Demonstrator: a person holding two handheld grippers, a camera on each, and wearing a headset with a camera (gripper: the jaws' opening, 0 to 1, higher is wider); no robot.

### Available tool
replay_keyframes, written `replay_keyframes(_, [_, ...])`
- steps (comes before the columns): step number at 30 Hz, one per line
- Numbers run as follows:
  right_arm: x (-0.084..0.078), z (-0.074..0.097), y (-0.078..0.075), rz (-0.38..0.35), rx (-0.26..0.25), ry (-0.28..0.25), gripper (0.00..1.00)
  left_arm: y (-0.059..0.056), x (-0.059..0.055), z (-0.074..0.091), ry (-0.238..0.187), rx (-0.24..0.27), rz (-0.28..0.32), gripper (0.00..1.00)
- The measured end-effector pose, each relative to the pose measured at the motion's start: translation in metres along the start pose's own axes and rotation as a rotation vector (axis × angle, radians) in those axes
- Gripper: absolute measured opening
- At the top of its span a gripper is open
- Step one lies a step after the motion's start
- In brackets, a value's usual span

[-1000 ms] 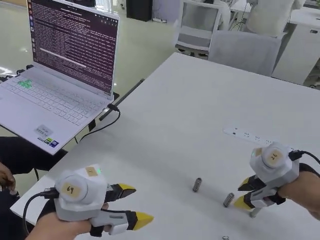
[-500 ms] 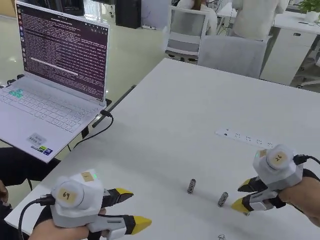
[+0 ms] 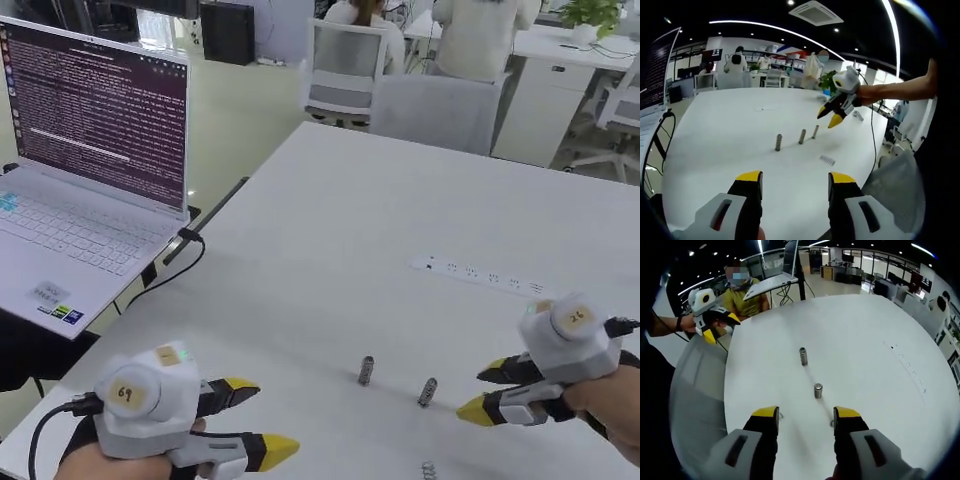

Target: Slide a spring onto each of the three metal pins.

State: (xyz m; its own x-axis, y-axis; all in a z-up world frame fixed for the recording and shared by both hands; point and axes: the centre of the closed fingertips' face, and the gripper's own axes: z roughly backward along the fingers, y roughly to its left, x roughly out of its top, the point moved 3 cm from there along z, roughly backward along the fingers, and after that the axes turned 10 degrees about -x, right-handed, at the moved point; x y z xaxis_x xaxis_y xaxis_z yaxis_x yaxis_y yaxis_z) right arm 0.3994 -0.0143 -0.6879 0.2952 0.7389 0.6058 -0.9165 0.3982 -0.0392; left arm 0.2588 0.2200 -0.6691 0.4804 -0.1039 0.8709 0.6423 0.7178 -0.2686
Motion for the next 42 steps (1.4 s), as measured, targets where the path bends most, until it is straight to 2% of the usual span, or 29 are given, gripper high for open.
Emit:
replay_keyframes(12, [-0.019,0.028,0.004,-0.154,-0.039,-0.092,0.47,-0.003,0.005,-0.010,0.013,-0.025,-0.010,0.51])
replay_keyframes(27, [-0.041,0.057,0.004,-0.269,-0.112,-0.172,0.51,-0.003,0.013,-0.024,0.036,-0.062,-0.031,0.53])
replay_keyframes(36, [-0.053,0.068,0.006,-0.306,-0.138,-0.186,0.55,-0.004,0.016,-0.034,0.053,-0.086,-0.046,0.53])
replay_keyframes(42, [-0.056,0.073,0.005,-0.350,-0.157,-0.226,0.56,-0.005,0.021,-0.042,0.065,-0.104,-0.063,0.54])
